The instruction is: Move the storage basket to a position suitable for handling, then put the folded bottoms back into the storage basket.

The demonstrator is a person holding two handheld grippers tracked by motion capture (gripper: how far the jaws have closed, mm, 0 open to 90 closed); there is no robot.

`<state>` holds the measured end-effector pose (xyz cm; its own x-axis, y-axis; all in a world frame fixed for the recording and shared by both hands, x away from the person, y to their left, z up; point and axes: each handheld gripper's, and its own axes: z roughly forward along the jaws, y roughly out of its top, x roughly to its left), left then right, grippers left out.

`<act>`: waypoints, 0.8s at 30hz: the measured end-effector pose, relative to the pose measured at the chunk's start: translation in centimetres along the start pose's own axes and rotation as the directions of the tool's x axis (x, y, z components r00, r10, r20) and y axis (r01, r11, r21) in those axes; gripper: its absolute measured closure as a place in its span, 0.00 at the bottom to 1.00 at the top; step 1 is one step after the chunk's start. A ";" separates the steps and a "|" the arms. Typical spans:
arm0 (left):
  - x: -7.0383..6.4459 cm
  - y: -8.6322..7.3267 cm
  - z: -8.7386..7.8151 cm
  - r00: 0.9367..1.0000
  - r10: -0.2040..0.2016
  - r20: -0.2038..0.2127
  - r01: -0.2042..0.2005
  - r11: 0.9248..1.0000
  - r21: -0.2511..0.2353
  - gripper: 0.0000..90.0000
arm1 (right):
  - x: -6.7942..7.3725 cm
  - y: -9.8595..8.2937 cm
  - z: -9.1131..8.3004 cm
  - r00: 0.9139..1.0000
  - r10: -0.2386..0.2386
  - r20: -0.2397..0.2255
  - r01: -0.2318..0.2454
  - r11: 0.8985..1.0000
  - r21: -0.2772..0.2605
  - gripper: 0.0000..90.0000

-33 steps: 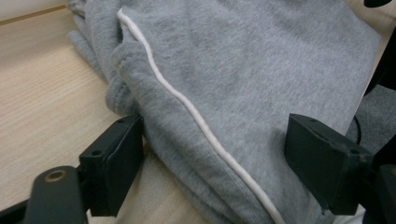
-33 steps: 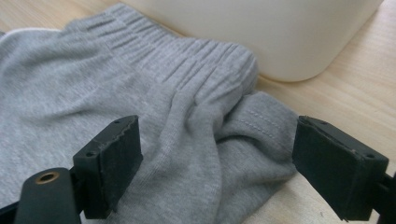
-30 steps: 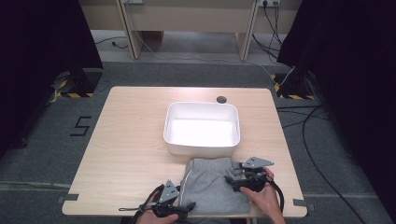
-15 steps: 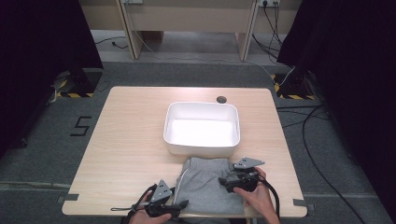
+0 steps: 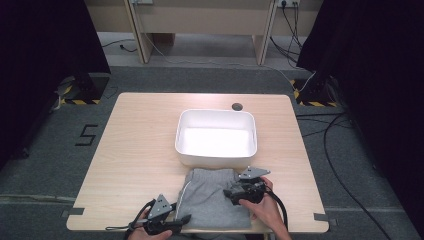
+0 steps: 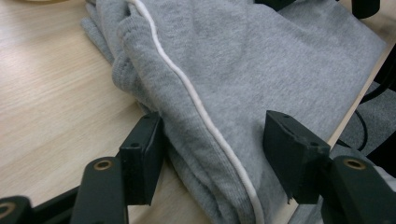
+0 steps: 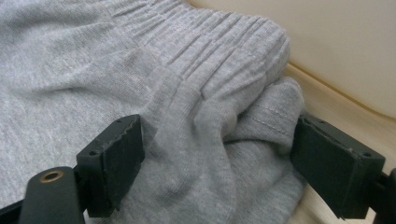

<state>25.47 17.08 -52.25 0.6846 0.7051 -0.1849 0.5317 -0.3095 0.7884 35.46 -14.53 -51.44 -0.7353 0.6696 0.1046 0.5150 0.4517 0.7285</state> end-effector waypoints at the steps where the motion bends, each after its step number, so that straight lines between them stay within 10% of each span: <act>1: 0.1 -0.1 -0.1 1.000 -0.003 0.001 0.003 1.000 -0.004 0.43 | 0.1 0.1 0.1 1.000 0.001 -0.001 -0.001 1.000 -0.001 0.20; 14: 0.0 -0.5 -0.4 0.999 -0.031 -0.020 0.031 0.999 -0.019 0.27 | -1.1 0.3 -1.1 0.996 0.086 -0.010 -0.086 0.994 -0.071 0.19; 24: 0.0 -0.7 -0.4 1.000 -0.011 -0.011 0.011 1.000 -0.028 0.40 | -1.4 1.5 0.3 0.999 0.049 0.015 -0.048 0.999 -0.013 0.17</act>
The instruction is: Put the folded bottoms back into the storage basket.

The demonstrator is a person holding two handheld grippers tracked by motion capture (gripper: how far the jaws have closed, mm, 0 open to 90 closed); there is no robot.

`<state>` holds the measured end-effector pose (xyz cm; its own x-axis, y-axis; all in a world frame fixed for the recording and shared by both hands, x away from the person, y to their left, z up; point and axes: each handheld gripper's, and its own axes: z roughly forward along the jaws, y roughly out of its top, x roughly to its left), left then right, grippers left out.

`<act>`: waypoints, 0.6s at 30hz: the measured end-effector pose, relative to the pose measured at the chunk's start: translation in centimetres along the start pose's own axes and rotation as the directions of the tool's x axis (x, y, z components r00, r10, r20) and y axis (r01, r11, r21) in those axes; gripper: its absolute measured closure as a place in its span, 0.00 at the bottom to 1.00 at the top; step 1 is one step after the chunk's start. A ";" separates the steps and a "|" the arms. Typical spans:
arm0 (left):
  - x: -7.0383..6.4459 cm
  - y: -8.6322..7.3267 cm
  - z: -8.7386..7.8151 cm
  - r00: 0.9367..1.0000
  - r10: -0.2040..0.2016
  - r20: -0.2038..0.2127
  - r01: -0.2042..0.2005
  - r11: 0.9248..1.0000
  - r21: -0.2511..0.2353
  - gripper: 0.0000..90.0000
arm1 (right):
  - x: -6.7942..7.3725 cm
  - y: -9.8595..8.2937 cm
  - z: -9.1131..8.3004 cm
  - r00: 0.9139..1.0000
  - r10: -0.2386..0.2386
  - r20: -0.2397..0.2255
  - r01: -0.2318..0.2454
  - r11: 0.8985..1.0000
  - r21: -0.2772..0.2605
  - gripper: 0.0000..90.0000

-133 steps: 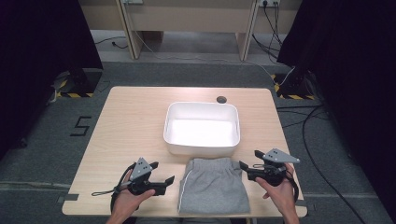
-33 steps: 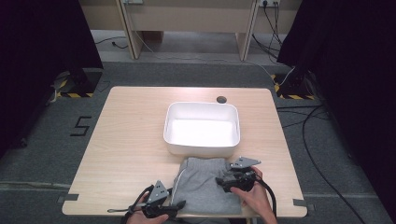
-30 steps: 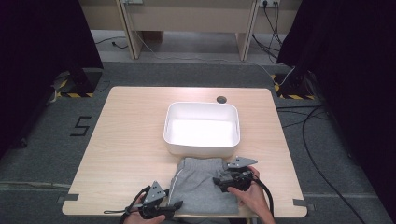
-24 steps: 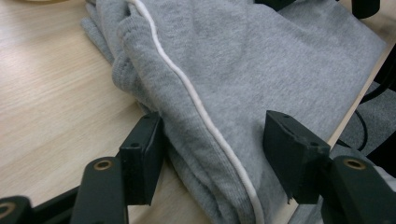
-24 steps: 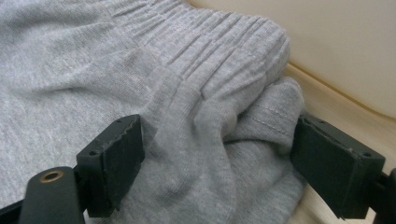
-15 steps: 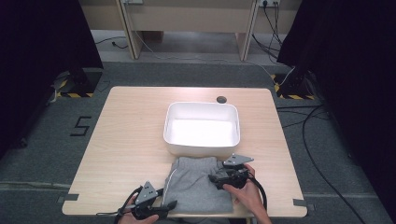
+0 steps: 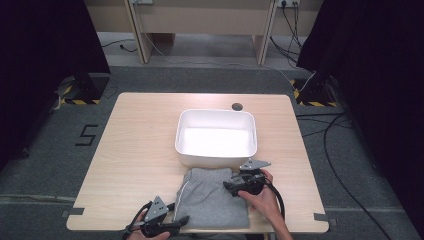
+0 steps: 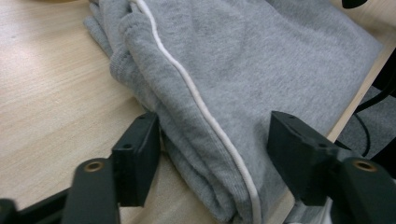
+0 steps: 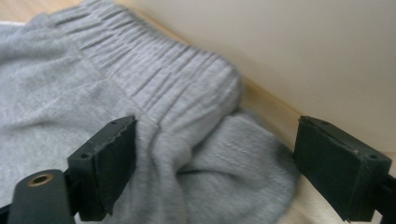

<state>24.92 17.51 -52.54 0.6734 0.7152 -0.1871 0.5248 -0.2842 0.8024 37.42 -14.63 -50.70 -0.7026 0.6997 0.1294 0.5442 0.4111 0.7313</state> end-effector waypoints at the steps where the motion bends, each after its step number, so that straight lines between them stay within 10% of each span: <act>1: 0.0 0.0 0.0 1.000 0.001 0.002 -0.001 1.000 -0.002 0.42 | 0.1 0.0 0.1 1.000 0.001 -0.009 -0.001 1.000 0.006 0.17; 5: -0.1 -0.2 0.0 1.000 0.001 0.008 -0.001 1.000 -0.012 0.47 | 0.6 -0.2 0.8 1.000 -0.026 -0.016 0.026 0.999 0.026 0.18; 12: 0.1 -0.3 -0.1 0.998 -0.019 0.062 0.020 1.000 -0.010 0.65 | 2.0 -0.4 0.7 0.994 -0.081 -0.068 0.082 0.997 0.012 0.61; 18: 0.3 -0.2 -0.1 0.995 -0.036 0.098 0.037 0.999 -0.013 0.75 | 2.0 -1.0 0.5 0.991 -0.077 -0.112 0.075 0.997 -0.021 0.76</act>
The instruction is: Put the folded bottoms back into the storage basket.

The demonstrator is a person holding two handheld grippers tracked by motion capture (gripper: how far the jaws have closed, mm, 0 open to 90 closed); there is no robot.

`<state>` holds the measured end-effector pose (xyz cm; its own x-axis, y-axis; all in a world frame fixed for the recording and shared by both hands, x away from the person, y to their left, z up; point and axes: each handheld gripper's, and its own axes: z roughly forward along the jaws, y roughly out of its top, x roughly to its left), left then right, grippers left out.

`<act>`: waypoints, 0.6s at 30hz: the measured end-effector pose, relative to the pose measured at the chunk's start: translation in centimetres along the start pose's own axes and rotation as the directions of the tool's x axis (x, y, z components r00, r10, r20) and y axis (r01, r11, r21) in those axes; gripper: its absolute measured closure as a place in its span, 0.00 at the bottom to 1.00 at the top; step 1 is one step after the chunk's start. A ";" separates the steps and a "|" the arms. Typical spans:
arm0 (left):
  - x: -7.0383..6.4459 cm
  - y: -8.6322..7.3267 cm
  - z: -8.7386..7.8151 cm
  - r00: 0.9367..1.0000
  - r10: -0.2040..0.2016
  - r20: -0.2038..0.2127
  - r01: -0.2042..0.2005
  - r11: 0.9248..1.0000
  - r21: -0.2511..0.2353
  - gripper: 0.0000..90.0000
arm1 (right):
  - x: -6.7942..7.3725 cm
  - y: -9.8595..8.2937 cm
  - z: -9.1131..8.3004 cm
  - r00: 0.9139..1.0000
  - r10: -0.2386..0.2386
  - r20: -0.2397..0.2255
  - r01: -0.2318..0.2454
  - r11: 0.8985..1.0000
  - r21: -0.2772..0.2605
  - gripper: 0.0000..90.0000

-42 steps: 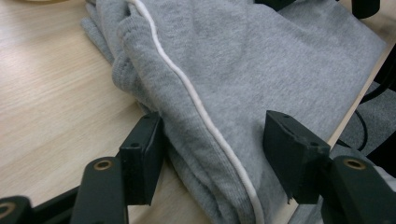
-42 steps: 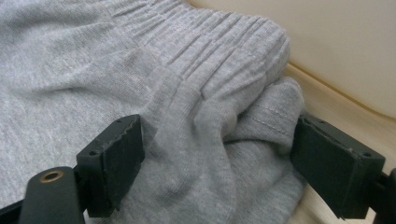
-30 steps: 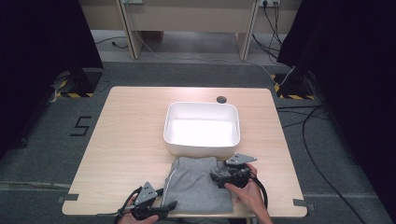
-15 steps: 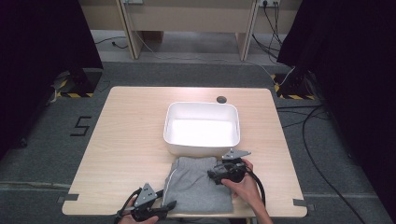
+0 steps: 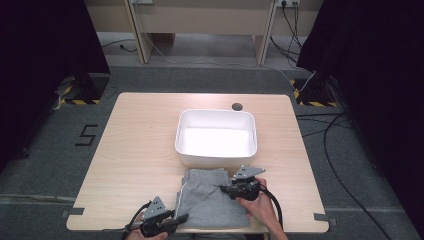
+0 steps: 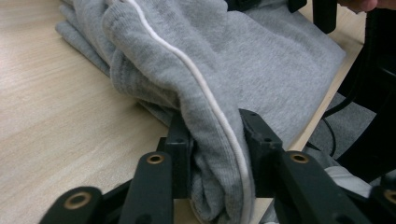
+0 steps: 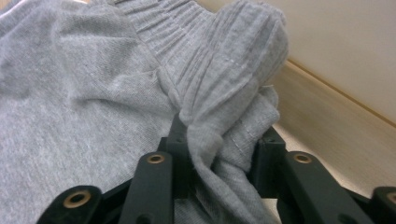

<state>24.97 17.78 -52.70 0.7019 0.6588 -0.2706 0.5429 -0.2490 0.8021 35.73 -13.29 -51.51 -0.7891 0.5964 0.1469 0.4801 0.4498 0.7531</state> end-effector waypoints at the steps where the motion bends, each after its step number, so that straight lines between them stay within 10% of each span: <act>1: -0.1 0.0 -0.1 1.000 0.014 -0.007 -0.014 1.000 0.001 0.76 | 0.0 0.0 0.0 1.000 -0.005 0.002 0.005 1.000 -0.003 0.76; 18: -3.3 2.6 -4.2 0.992 0.121 0.038 -0.118 0.991 -0.067 0.79 | 3.9 2.5 -4.9 0.986 -0.160 0.037 0.163 0.979 -0.122 0.81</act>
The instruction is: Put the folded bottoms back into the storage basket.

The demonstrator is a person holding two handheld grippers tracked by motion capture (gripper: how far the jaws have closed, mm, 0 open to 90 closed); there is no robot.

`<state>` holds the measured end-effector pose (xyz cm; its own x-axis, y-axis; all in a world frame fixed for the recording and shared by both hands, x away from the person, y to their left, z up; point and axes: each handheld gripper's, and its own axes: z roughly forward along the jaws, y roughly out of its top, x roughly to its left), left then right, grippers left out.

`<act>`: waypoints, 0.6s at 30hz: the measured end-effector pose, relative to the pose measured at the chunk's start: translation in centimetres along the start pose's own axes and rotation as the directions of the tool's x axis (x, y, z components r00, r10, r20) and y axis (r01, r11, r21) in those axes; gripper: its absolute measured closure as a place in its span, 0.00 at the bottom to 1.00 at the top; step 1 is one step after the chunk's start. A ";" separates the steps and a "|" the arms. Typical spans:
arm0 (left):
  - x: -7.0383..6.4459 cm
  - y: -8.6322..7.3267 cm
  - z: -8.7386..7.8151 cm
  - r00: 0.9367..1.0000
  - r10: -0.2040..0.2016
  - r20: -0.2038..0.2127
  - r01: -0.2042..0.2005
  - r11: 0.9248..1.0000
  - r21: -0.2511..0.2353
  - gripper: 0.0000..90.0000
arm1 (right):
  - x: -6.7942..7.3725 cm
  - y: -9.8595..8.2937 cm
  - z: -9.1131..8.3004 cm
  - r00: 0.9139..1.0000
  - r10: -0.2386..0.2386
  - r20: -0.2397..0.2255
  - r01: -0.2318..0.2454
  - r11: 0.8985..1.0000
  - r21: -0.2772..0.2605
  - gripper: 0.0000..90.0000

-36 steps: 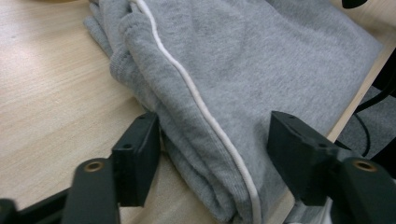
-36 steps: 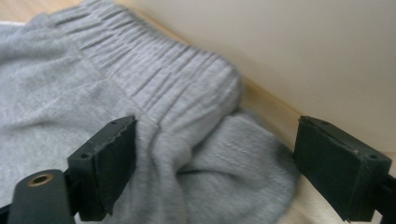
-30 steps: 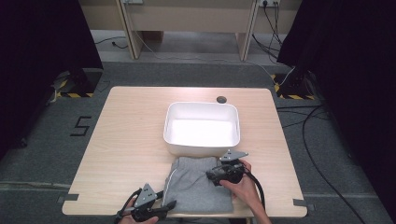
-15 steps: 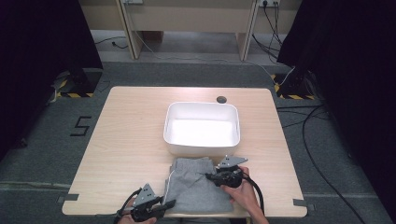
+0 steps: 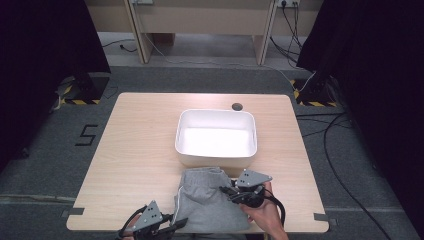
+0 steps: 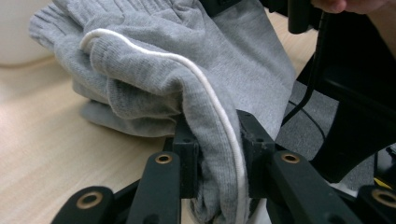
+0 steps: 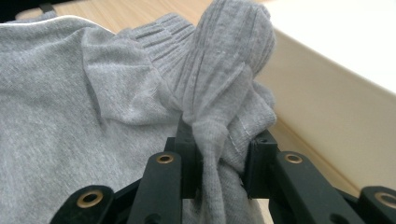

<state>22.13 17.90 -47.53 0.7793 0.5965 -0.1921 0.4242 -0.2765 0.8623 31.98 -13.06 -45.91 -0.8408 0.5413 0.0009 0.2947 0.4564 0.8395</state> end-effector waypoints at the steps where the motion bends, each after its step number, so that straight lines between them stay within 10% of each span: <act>1: -0.1 0.3 -0.3 1.000 0.004 0.001 -0.004 1.000 -0.004 0.79 | 0.1 0.2 -0.3 1.000 -0.002 -0.004 0.002 1.000 -0.008 0.81; 18: 0.6 6.4 -2.6 0.998 0.063 -0.023 -0.065 0.995 -0.076 0.79 | -1.3 7.0 -3.8 0.998 -0.067 0.013 0.068 0.995 -0.079 0.80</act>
<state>24.14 18.48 -40.89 0.7939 0.5948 -0.1262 0.3366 -0.2569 0.9059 33.43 -13.25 -37.98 -0.8526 0.5188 -0.0629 0.1998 0.4349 0.8780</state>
